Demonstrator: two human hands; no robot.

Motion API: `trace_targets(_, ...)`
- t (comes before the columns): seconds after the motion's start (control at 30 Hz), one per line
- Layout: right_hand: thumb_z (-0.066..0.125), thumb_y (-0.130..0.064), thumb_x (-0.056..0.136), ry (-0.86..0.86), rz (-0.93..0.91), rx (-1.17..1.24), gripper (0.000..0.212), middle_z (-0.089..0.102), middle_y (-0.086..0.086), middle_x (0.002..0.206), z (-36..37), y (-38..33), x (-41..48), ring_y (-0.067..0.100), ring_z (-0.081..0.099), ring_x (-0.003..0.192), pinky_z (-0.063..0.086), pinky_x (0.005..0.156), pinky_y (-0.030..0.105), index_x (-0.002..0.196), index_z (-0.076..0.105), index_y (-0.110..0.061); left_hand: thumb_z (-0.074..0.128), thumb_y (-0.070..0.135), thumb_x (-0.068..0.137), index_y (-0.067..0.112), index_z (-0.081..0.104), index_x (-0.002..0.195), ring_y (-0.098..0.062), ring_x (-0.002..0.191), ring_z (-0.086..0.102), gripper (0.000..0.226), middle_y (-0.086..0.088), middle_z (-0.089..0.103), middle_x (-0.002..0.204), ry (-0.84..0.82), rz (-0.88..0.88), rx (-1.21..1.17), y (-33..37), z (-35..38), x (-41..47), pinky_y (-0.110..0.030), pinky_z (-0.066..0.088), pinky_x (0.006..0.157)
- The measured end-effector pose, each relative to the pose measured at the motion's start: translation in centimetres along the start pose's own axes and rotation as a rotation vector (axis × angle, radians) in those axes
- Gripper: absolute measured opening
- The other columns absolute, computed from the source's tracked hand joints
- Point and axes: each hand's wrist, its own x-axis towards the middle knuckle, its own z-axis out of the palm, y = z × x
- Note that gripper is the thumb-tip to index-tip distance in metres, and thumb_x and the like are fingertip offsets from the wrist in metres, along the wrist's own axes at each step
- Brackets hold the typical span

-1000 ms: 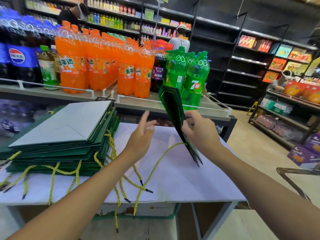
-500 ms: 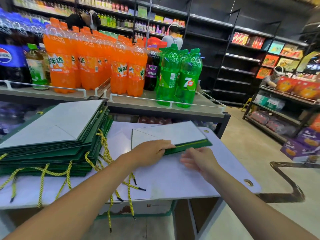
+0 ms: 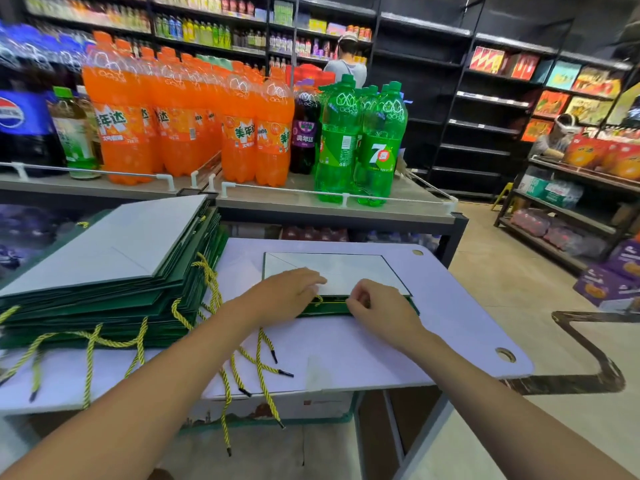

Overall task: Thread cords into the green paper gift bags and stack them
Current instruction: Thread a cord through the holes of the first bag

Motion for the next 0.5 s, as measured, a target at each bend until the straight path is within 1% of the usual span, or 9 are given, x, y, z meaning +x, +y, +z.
trace_targets(0.07, 0.06, -0.044, 0.097, -0.076, -0.084, -0.009, 0.024, 0.063, -0.01, 0.071, 1.1, -2.4, -0.8, 0.007, 0.057, 0.066, 0.049, 0.059, 0.036, 0.076, 0.059, -0.032, 0.026, 0.041, 0.112, 0.025, 0.049, 0.149, -0.018, 0.151, 0.028, 0.046, 0.002, 0.042, 0.159, -0.008, -0.007, 0.073, -0.8, -0.3, -0.7, -0.035, 0.019, 0.12)
trace_targets(0.13, 0.059, -0.049, 0.095, -0.148, -0.109, -0.047, 0.038, 0.062, -0.007, 0.063, 2.5, -4.7, -1.4, 0.009, 0.056, 0.061, 0.044, 0.056, 0.032, 0.065, 0.058, -0.026, 0.022, 0.05, 0.11, 0.034, 0.041, 0.154, -0.016, 0.155, 0.018, 0.051, 0.006, 0.032, 0.165, -0.053, -0.025, 0.096, -1.8, 0.4, -1.2, -0.04, 0.011, 0.124)
trace_targets(0.2, 0.059, -0.046, 0.092, -0.195, -0.058, -0.007, 0.043, 0.07, -0.003, 0.061, 3.3, -6.4, -1.4, 0.014, 0.064, 0.061, 0.054, 0.062, 0.034, 0.061, 0.063, -0.017, 0.015, 0.056, 0.108, 0.04, 0.026, 0.16, -0.012, 0.158, 0.003, 0.055, 0.011, 0.014, 0.171, -0.084, -0.033, 0.131, -2.8, 1.6, -1.4, -0.04, 0.0, 0.127)
trace_targets(0.23, 0.061, -0.041, 0.09, -0.21, -0.017, 0.057, 0.039, 0.072, -0.001, 0.063, 3.4, -7.0, -1.2, 0.016, 0.067, 0.062, 0.058, 0.066, 0.036, 0.063, 0.067, -0.013, 0.013, 0.054, 0.109, 0.04, 0.021, 0.162, -0.011, 0.158, 0.0, 0.055, 0.011, 0.009, 0.171, -0.083, -0.035, 0.132, -3.1, 2.0, -1.3, -0.038, -0.003, 0.127)
trace_targets(0.3, 0.065, -0.029, 0.084, -0.142, 0.034, 0.185, 0.017, 0.073, 0.0, 0.068, 3.2, -7.5, -0.7, 0.02, 0.069, 0.065, 0.06, 0.068, 0.037, 0.075, 0.069, -0.014, 0.01, 0.046, 0.111, 0.036, 0.021, 0.163, -0.008, 0.157, 0.002, 0.053, 0.011, 0.013, 0.171, -0.047, -0.052, 0.041, -3.3, 2.0, -1.4, -0.034, -0.003, 0.127)
trace_targets(0.33, 0.066, -0.025, 0.082, -0.094, 0.026, 0.212, 0.008, 0.072, -0.003, 0.077, 2.9, -7.5, -0.4, 0.019, 0.067, 0.069, 0.057, 0.067, 0.036, 0.087, 0.067, -0.019, 0.008, 0.045, 0.111, 0.034, 0.023, 0.162, -0.008, 0.157, 0.006, 0.054, 0.01, 0.018, 0.169, -0.014, -0.062, -0.027, -3.3, 1.9, -1.5, -0.033, -0.002, 0.127)
trace_targets(0.43, 0.067, -0.024, 0.085, -0.043, -0.117, -0.045, 0.043, 0.061, -0.012, 0.118, 2.9, -6.6, 0.5, 0.019, 0.064, 0.095, 0.052, 0.074, 0.035, 0.125, 0.054, -0.03, 0.0, 0.062, 0.103, 0.038, 0.025, 0.161, -0.006, 0.154, 0.02, 0.067, 0.012, 0.029, 0.166, 0.059, -0.062, -0.175, -3.5, 1.8, -1.6, -0.034, 0.004, 0.128)
trace_targets(0.47, 0.067, -0.024, 0.087, -0.074, -0.137, -0.092, 0.049, 0.06, -0.011, 0.121, 3.0, -6.3, 0.8, 0.019, 0.064, 0.1, 0.053, 0.077, 0.037, 0.133, 0.053, -0.03, 0.0, 0.064, 0.102, 0.037, 0.024, 0.161, -0.005, 0.154, 0.02, 0.07, 0.012, 0.029, 0.167, 0.062, -0.075, -0.182, -3.6, 1.9, -1.6, -0.033, 0.004, 0.128)
trace_targets(0.5, 0.066, -0.022, 0.088, -0.13, -0.146, -0.049, 0.045, 0.064, -0.008, 0.119, 3.1, -6.0, 1.1, 0.017, 0.064, 0.099, 0.054, 0.08, 0.038, 0.132, 0.057, -0.028, 0.001, 0.062, 0.104, 0.034, 0.025, 0.162, -0.006, 0.154, 0.019, 0.068, 0.01, 0.028, 0.167, 0.05, -0.08, -0.155, -3.6, 1.9, -1.6, -0.032, 0.003, 0.128)
